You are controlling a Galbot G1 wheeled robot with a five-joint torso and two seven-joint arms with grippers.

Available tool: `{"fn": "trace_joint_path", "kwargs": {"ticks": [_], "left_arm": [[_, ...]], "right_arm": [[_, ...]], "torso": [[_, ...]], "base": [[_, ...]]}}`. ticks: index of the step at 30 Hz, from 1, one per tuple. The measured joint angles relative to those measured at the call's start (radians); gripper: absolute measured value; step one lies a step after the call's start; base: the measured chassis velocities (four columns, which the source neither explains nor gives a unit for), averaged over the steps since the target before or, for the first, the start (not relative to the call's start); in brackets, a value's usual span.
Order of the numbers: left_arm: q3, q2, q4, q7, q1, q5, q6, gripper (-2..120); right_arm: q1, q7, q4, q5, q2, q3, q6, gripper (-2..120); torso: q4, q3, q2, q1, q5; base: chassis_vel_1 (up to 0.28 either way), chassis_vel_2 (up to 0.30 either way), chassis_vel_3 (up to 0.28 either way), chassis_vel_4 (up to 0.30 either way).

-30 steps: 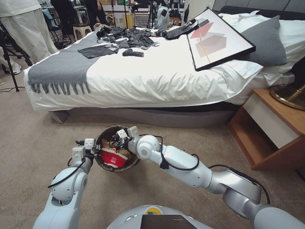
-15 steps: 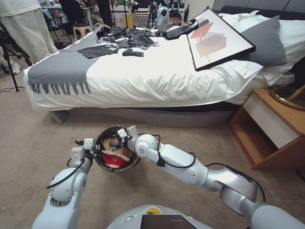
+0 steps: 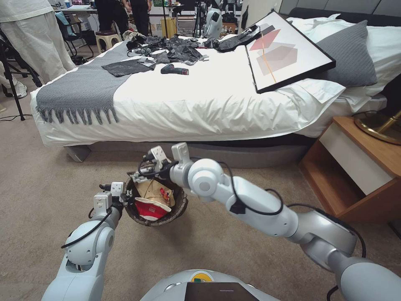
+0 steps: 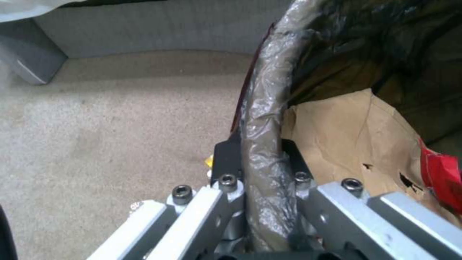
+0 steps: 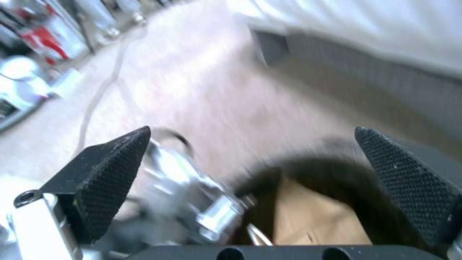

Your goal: Pick up the trash bin, then pick up the garbage from the floor and place it into the trash bin.

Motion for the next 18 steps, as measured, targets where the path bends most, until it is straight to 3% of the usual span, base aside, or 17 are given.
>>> {"fn": "trace_joint_path", "kwargs": {"ticks": [5, 7, 8, 10, 12, 13, 15, 16, 18], "left_arm": [[0.002, -0.003, 0.001, 0.000, -0.002, 0.002, 0.000, 3], [-0.008, 0.002, -0.003, 0.000, -0.001, -0.003, 0.000, 3], [-0.008, 0.002, -0.003, 0.000, -0.001, -0.003, 0.000, 3], [-0.015, 0.005, -0.005, 0.000, 0.001, -0.015, 0.000, 3], [-0.015, 0.005, -0.006, 0.000, 0.000, -0.019, 0.000, 3], [-0.015, 0.003, -0.009, -0.001, -0.002, -0.026, 0.000, 3], [-0.012, 0.000, -0.013, -0.002, -0.004, -0.028, 0.000, 3], [-0.012, 0.000, -0.013, -0.002, -0.004, -0.028, 0.000, 3], [-0.008, -0.002, -0.018, -0.003, -0.006, -0.028, 0.000, 3]], "right_arm": [[0.072, 0.037, 0.097, 0.074, -0.031, 0.046, -0.002, 100], [0.075, 0.037, 0.161, 0.090, -0.129, 0.126, -0.003, 100], [0.075, 0.037, 0.161, 0.090, -0.129, 0.126, -0.003, 100], [-0.001, 0.002, 0.210, 0.056, -0.255, 0.230, 0.011, 100], [-0.039, -0.012, 0.222, 0.036, -0.285, 0.263, 0.018, 100], [-0.125, -0.031, 0.243, 0.001, -0.332, 0.344, 0.028, 100], [-0.229, -0.038, 0.266, -0.029, -0.349, 0.455, 0.033, 100], [-0.229, -0.038, 0.266, -0.029, -0.349, 0.455, 0.033, 100], [-0.391, -0.059, 0.292, -0.115, -0.341, 0.615, 0.038, 100]], "torso": [[0.0003, 0.000, 0.000, 0.000, -0.0003], [0.0006, 0.000, 0.000, 0.000, -0.0003], [0.0006, 0.000, 0.000, 0.000, -0.0003], [-0.0001, 0.000, 0.000, 0.000, 0.0002], [-0.0002, 0.000, 0.000, 0.000, 0.0002], [-0.0005, 0.000, 0.000, 0.000, 0.0004], [-0.0004, 0.000, 0.000, 0.000, 0.0001], [-0.0004, 0.000, 0.000, 0.000, 0.0001], [-0.0002, 0.000, 0.000, 0.000, 0.0002]], "base": [[0.000, 0.000, 0.000, 0.000], [0.000, 0.000, 0.000, 0.000], [0.000, 0.000, 0.000, 0.000], [0.000, 0.000, 0.000, 0.000], [0.000, 0.000, 0.000, 0.000], [0.000, 0.000, 0.000, 0.000], [0.000, 0.000, 0.000, 0.000], [0.000, 0.000, 0.000, 0.000], [0.000, 0.000, 0.000, 0.000]]}}
